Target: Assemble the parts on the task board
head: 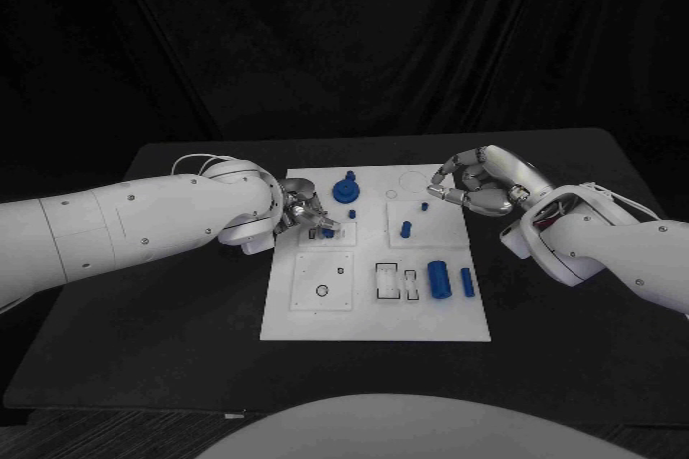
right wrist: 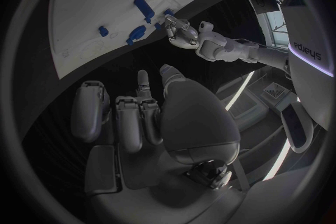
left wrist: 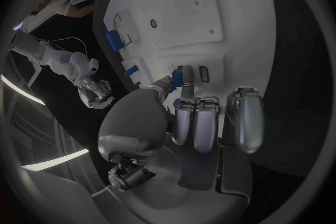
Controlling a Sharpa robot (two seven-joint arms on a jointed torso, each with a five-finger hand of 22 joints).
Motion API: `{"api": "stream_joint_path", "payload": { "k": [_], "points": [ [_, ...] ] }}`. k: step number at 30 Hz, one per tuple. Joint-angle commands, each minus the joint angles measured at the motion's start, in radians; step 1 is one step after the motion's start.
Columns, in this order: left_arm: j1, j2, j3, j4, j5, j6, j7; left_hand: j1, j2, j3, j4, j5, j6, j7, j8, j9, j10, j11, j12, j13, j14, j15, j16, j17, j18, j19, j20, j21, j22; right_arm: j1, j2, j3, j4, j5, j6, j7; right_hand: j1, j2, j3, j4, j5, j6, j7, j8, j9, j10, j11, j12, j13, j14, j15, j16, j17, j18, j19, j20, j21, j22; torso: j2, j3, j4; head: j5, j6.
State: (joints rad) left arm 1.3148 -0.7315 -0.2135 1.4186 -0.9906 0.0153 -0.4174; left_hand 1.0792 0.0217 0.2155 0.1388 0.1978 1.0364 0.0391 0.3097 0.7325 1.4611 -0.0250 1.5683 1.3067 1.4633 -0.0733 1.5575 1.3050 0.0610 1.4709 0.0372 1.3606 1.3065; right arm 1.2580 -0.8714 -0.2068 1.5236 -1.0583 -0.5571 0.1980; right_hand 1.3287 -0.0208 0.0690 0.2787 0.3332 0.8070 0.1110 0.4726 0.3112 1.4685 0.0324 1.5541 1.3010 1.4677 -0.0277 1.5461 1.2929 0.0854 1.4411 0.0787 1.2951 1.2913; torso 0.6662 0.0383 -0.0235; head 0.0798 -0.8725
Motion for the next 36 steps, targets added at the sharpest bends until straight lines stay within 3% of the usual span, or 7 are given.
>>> {"api": "stream_joint_path", "payload": {
  "k": [1, 5, 7, 22, 28, 32, 36],
  "points": [
    [-0.002, 0.003, 0.001, 0.000, 0.008, 0.022, 0.012, 0.022, 0.001, 0.012, -0.026, 0.036, 0.007, -0.008, -0.003, 0.023, 0.110, -0.013, 0.002, 0.264, 0.107, -0.014, 0.013, 0.266, -0.011, 0.008, -0.010, -0.015, 0.199, -0.003, 0.000, 0.001, -0.001, -0.001, 0.004, -0.017, -0.011, 0.022, 0.003, 0.006, 0.027, -0.011, -0.001, 0.016, 0.004, 0.102, 0.004, 0.017, 0.270, 0.103, 0.000, 0.025, 0.278, -0.017, -0.011, 0.002, -0.018, 0.189, 0.000, -0.0003, -0.0004, 0.000, 0.000],
    [-0.002, 0.004, 0.001, -0.001, 0.008, 0.024, 0.010, 0.048, 0.000, 0.025, -0.050, 0.112, 0.007, -0.013, 0.014, 0.044, 0.110, -0.018, 0.002, 0.264, 0.107, -0.018, 0.013, 0.266, -0.012, 0.008, -0.015, -0.015, 0.199, -0.003, 0.000, 0.001, -0.001, -0.001, 0.004, -0.017, -0.011, 0.022, 0.003, 0.006, 0.027, -0.011, -0.001, 0.016, 0.004, 0.102, 0.004, 0.017, 0.270, 0.103, 0.000, 0.025, 0.278, -0.017, -0.011, 0.002, -0.018, 0.189, 0.000, -0.0001, -0.0001, -0.001, 0.000],
    [-0.002, 0.005, 0.001, -0.001, 0.008, 0.024, 0.009, 0.052, 0.000, 0.031, -0.055, 0.134, 0.004, -0.014, 0.018, 0.050, 0.110, -0.019, 0.002, 0.264, 0.107, -0.019, 0.013, 0.266, -0.012, 0.009, -0.016, -0.014, 0.200, -0.003, 0.000, 0.001, -0.001, -0.001, 0.004, -0.017, -0.011, 0.022, 0.003, 0.006, 0.027, -0.011, -0.001, 0.016, 0.004, 0.102, 0.004, 0.017, 0.270, 0.103, 0.000, 0.025, 0.278, -0.017, -0.011, 0.002, -0.018, 0.189, 0.000, 0.0001, 0.0000, -0.001, 0.000],
    [-0.003, 0.004, 0.001, 0.001, 0.008, 0.012, 0.000, 0.047, 0.008, 0.047, -0.054, 0.168, 0.011, -0.018, 0.035, 0.066, 0.110, -0.022, 0.002, 0.264, 0.107, -0.022, 0.013, 0.266, -0.013, 0.011, -0.018, -0.010, 0.201, -0.006, 0.000, 0.001, -0.002, -0.001, 0.007, -0.020, -0.009, 0.022, 0.003, 0.006, 0.028, -0.011, -0.001, 0.016, 0.004, 0.102, 0.004, 0.017, 0.270, 0.103, 0.000, 0.025, 0.278, -0.017, -0.011, 0.002, -0.019, 0.189, 0.000, -0.0002, -0.0004, 0.000, 0.000],
    [-0.003, 0.005, 0.001, 0.000, 0.008, 0.010, 0.000, 0.026, 0.004, 0.046, -0.039, 0.116, 0.010, -0.019, 0.041, 0.075, 0.110, -0.023, 0.002, 0.264, 0.107, -0.023, 0.013, 0.266, -0.013, 0.011, -0.020, -0.012, 0.200, -0.007, 0.000, 0.001, -0.003, -0.001, 0.008, -0.020, -0.009, 0.022, 0.003, 0.006, 0.028, -0.011, -0.001, 0.016, 0.004, 0.102, 0.004, 0.017, 0.270, 0.103, 0.000, 0.025, 0.278, -0.017, -0.011, 0.002, -0.019, 0.189, 0.000, -0.0003, -0.0001, -0.001, 0.000],
    [-0.004, 0.007, 0.001, -0.002, 0.008, 0.012, -0.001, -0.001, 0.003, 0.031, -0.015, 0.038, 0.009, -0.017, 0.044, 0.079, 0.110, -0.022, 0.002, 0.264, 0.107, -0.022, 0.013, 0.266, -0.013, 0.012, -0.019, -0.012, 0.200, -0.007, 0.001, 0.001, -0.003, -0.001, 0.008, -0.021, -0.009, 0.022, 0.003, 0.006, 0.028, -0.011, -0.001, 0.016, 0.004, 0.102, 0.004, 0.017, 0.270, 0.103, 0.000, 0.025, 0.278, -0.017, -0.011, 0.002, -0.019, 0.189, 0.000, -0.0005, 0.0000, -0.002, 0.000],
    [-0.004, 0.008, 0.001, -0.002, 0.008, 0.014, -0.005, -0.013, 0.004, 0.020, 0.000, 0.008, 0.010, -0.017, 0.046, 0.081, 0.110, -0.021, 0.002, 0.264, 0.107, -0.022, 0.013, 0.266, -0.013, 0.012, -0.019, -0.011, 0.201, -0.007, 0.000, 0.001, -0.003, -0.001, 0.008, -0.023, -0.008, 0.022, 0.004, 0.005, 0.030, -0.011, -0.001, 0.017, 0.003, 0.102, 0.004, 0.017, 0.270, 0.103, 0.000, 0.025, 0.278, -0.017, -0.011, 0.002, -0.020, 0.189, 0.000, -0.0004, -0.0003, -0.002, 0.000]
  ]
}}
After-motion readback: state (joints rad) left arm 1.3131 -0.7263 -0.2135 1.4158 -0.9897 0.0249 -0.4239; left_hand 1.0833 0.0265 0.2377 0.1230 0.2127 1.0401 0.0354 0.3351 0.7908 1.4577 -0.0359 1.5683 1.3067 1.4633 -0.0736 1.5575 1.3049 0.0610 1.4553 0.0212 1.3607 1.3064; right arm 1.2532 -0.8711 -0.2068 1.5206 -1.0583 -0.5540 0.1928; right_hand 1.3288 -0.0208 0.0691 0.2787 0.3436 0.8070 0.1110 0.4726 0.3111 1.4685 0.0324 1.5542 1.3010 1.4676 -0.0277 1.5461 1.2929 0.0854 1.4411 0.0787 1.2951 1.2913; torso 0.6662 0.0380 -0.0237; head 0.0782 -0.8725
